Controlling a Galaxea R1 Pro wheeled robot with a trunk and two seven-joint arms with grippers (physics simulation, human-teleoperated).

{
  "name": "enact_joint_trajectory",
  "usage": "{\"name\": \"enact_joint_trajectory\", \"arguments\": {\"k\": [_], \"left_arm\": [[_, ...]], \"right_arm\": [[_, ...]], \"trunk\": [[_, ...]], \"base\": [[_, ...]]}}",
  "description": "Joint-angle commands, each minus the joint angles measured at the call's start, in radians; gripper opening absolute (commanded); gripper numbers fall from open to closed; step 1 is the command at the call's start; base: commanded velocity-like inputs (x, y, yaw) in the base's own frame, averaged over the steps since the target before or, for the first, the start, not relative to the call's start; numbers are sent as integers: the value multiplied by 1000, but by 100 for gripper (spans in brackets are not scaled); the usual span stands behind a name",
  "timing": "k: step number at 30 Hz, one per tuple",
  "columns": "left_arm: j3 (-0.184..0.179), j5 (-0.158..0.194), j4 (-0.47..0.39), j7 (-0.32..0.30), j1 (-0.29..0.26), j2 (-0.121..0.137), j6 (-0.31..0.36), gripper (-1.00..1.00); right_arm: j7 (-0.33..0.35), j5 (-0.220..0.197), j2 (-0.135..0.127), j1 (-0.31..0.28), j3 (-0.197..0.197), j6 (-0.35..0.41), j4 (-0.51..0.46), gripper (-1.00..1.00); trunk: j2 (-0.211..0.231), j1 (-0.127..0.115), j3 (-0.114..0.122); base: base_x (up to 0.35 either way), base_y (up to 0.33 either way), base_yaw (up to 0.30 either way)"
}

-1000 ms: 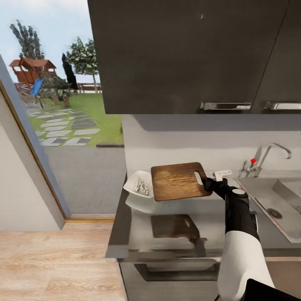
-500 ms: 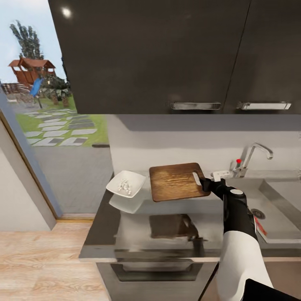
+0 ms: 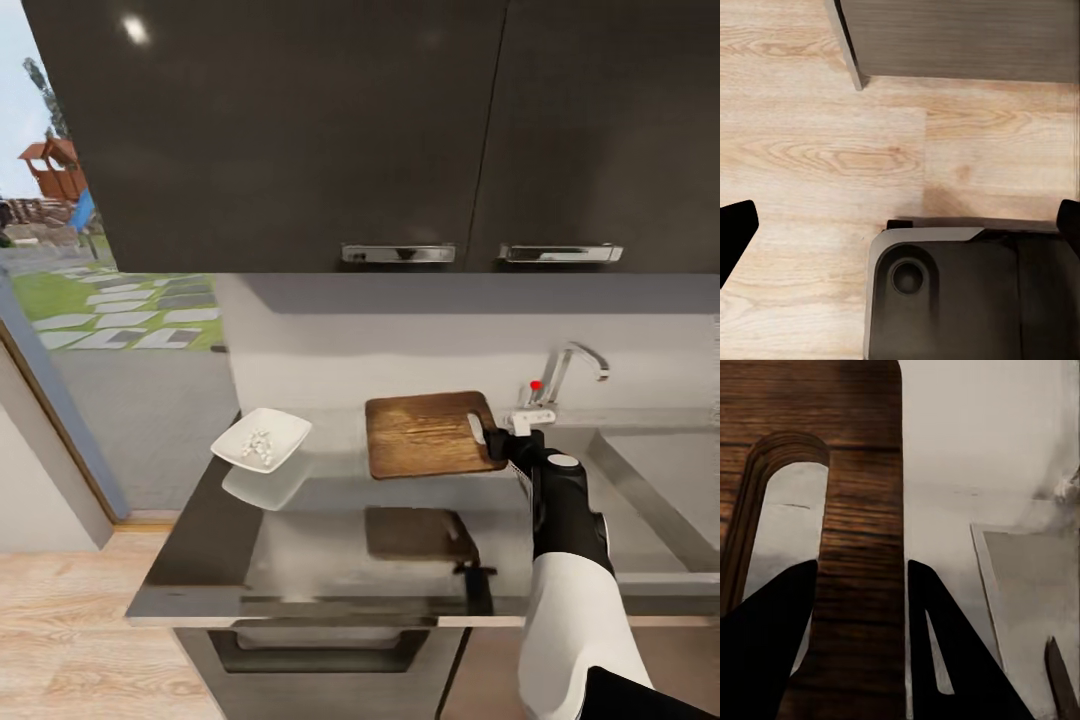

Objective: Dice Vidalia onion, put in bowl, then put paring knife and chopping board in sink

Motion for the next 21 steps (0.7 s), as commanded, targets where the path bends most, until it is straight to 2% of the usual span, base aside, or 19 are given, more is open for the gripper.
{"name": "enact_joint_trajectory", "arguments": {"k": [1, 3, 6, 8, 10, 15, 19, 21], "left_arm": [[-9, 10, -2, 3, 0, 1, -2, 100], [-9, 10, -2, 3, 0, 1, -2, 100], [-9, 10, -2, 3, 0, 1, -2, 100], [-9, 10, -2, 3, 0, 1, -2, 100], [-9, 10, -2, 3, 0, 1, -2, 100], [-9, 10, 0, 3, 0, 1, -2, 100], [-9, 10, 0, 3, 0, 1, -2, 100], [-9, 10, 0, 3, 0, 1, -2, 100]], "right_arm": [[-29, -2, 2, -1, -3, 4, 3, -100], [-104, -14, 2, -1, -4, 4, 18, -100], [-212, -113, 2, -1, -5, 5, 40, -100], [-314, -176, 2, -1, -5, -1, 64, -100], [-377, -202, 2, -1, -4, -4, 94, -100], [-434, -214, 2, -1, -3, -5, 123, -100], [-569, -224, 2, -1, -2, -9, 164, -100], [-616, -278, 2, -1, -2, -21, 171, -100]], "trunk": [[-2, 1, -2], [-2, 1, -2], [-2, 1, -2], [-2, 1, -2], [-2, 1, -2], [-2, 1, -2], [-2, 1, -2], [-2, 1, -2]], "base": [[0, -318, 0], [0, -318, 0], [0, -318, 0], [0, -318, 0], [0, -318, 0], [0, -318, 0], [0, -318, 0], [0, -318, 0]]}}
